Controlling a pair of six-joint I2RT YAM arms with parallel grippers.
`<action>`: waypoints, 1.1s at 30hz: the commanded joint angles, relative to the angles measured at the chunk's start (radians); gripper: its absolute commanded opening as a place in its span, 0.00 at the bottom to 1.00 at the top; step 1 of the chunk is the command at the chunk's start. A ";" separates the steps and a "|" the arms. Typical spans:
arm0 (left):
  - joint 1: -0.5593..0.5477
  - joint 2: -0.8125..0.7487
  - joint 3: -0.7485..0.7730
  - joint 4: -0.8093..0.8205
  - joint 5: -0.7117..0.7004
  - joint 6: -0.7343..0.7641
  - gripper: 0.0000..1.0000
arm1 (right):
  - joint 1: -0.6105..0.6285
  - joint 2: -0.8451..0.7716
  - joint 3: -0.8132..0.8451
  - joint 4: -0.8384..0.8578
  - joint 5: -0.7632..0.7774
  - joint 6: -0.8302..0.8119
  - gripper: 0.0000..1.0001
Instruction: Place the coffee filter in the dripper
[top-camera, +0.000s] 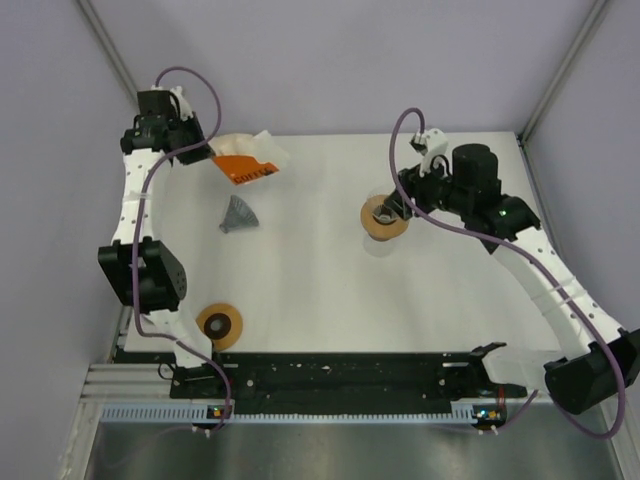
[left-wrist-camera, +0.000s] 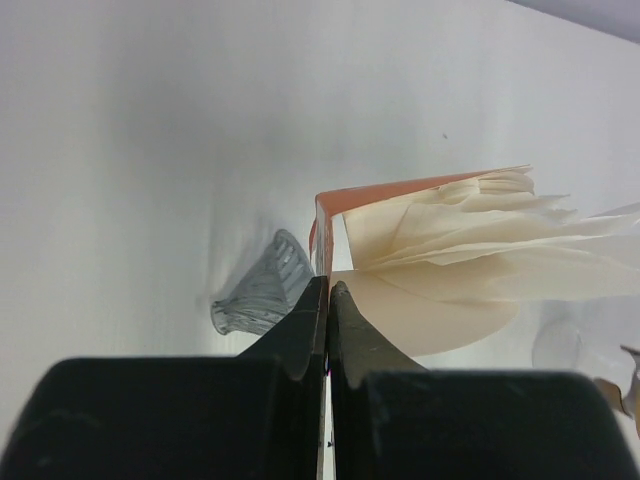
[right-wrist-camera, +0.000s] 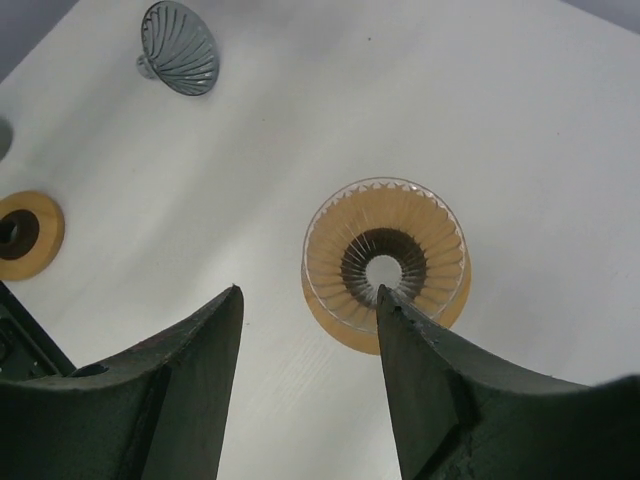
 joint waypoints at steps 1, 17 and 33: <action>-0.073 -0.109 0.046 -0.074 0.075 0.094 0.00 | 0.074 -0.031 0.054 0.066 -0.041 -0.078 0.55; -0.374 -0.307 -0.134 -0.233 0.167 0.325 0.00 | 0.374 0.063 0.088 0.190 -0.041 -0.214 0.51; -0.480 -0.379 -0.211 -0.228 0.040 0.388 0.00 | 0.423 0.170 0.197 0.009 -0.218 -0.329 0.57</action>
